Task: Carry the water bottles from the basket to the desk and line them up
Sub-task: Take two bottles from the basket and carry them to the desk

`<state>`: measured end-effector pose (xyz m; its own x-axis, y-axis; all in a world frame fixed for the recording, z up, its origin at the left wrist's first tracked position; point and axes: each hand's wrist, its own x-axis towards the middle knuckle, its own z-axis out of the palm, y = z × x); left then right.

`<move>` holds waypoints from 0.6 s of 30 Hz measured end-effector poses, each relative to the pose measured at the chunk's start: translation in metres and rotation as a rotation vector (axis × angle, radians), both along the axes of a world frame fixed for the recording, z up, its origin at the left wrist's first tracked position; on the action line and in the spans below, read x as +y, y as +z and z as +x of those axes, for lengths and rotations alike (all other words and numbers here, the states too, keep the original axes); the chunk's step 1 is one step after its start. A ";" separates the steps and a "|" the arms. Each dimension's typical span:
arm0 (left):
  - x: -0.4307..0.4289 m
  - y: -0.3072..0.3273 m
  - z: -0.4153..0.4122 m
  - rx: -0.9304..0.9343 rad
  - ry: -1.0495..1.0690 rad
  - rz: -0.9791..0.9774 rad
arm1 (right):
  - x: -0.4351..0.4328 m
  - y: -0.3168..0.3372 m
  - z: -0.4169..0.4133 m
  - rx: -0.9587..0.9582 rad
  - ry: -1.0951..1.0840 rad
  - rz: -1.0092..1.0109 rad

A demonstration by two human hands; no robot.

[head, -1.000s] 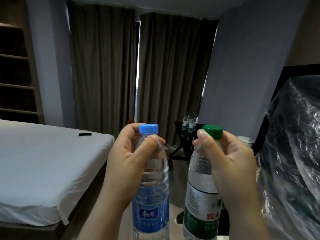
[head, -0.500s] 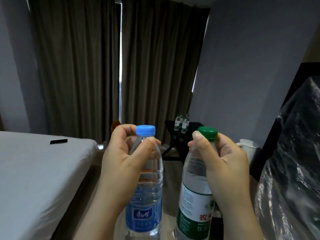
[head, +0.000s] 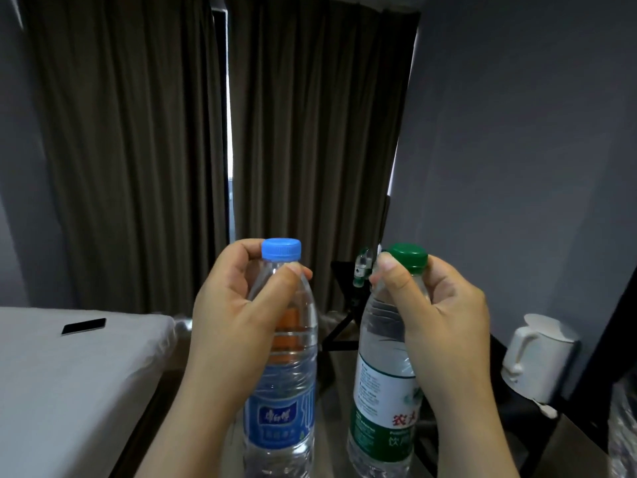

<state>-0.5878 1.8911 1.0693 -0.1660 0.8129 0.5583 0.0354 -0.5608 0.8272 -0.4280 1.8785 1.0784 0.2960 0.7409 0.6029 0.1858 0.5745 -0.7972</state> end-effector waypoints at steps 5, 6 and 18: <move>0.074 -0.006 0.005 -0.004 -0.026 -0.024 | 0.070 -0.003 0.007 0.031 -0.020 -0.028; 0.090 -0.008 0.006 -0.011 -0.035 -0.028 | 0.084 -0.005 0.008 0.040 -0.021 -0.038; 0.315 -0.012 0.008 -0.048 -0.141 -0.008 | 0.284 -0.010 0.008 0.077 -0.165 -0.066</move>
<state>-0.5797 2.2056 1.0574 -0.0767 0.8345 0.5457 -0.0829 -0.5507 0.8306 -0.4196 2.1623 1.0684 0.4602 0.7156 0.5254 0.2104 0.4870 -0.8477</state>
